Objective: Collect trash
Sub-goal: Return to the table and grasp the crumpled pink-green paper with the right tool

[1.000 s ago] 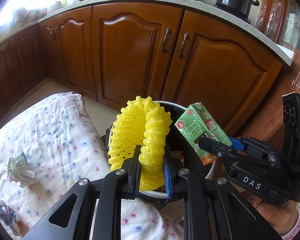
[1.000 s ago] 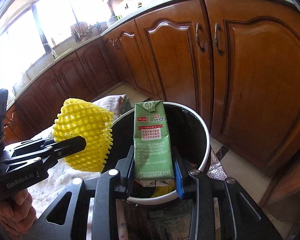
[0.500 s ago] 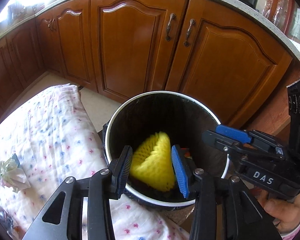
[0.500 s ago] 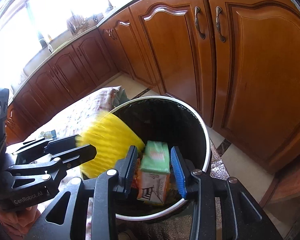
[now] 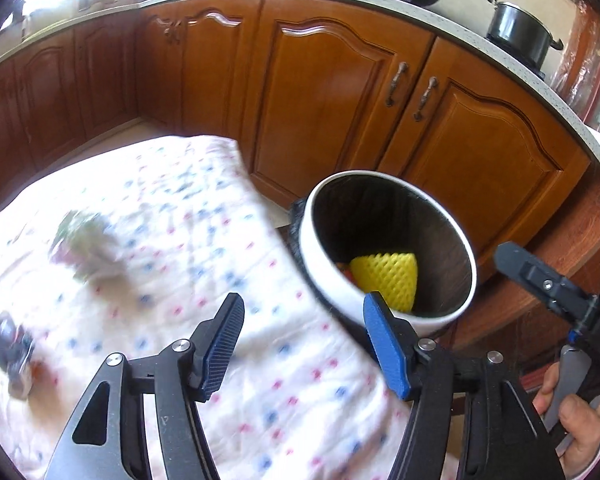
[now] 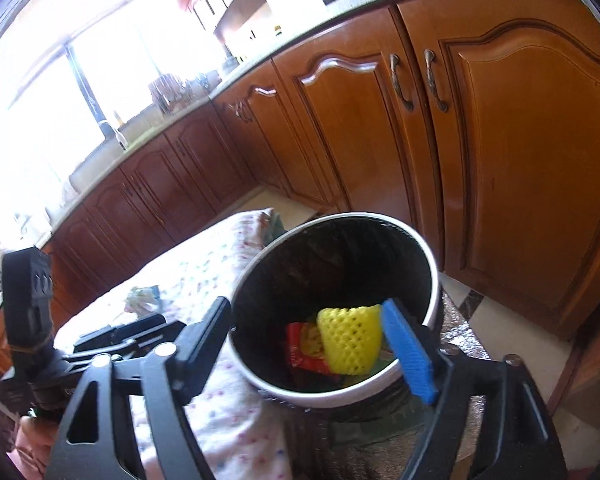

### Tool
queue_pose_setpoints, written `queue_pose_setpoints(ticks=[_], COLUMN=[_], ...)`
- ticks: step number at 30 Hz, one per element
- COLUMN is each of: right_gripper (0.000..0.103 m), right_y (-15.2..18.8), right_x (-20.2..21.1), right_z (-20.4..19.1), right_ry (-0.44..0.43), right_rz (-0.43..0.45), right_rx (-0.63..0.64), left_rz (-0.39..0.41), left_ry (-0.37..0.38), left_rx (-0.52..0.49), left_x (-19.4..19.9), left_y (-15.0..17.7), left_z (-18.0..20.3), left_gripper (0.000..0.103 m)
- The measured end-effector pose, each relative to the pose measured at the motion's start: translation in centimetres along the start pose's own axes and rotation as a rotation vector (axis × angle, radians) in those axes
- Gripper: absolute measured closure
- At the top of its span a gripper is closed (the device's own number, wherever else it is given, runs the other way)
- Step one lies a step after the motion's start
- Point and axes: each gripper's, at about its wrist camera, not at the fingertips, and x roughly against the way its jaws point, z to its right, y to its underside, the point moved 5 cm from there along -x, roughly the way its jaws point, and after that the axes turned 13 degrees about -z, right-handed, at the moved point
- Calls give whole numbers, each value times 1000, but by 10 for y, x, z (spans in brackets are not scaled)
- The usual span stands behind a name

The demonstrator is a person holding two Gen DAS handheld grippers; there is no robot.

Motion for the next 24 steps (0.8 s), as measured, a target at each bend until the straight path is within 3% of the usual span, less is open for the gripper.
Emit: queue_pose_setpoints(ticks=[9,15,24], right_gripper=[9,9,9], right_y=[34,57,79], right_x=[-10,-21,-24], right_z=[-53,-84,-114], right_ry=[-62,-97,-119], right_rz=[-37,-57,-41], right_rx=[57,89,104], left_rz=[34,65,73], left_ry=[-19,-54,-81], left_rx=[134,215,316], left_x=[44,78,107], left_y=[61,95,132], left_z=[-52,-87,-121], left_gripper=[36,28,26])
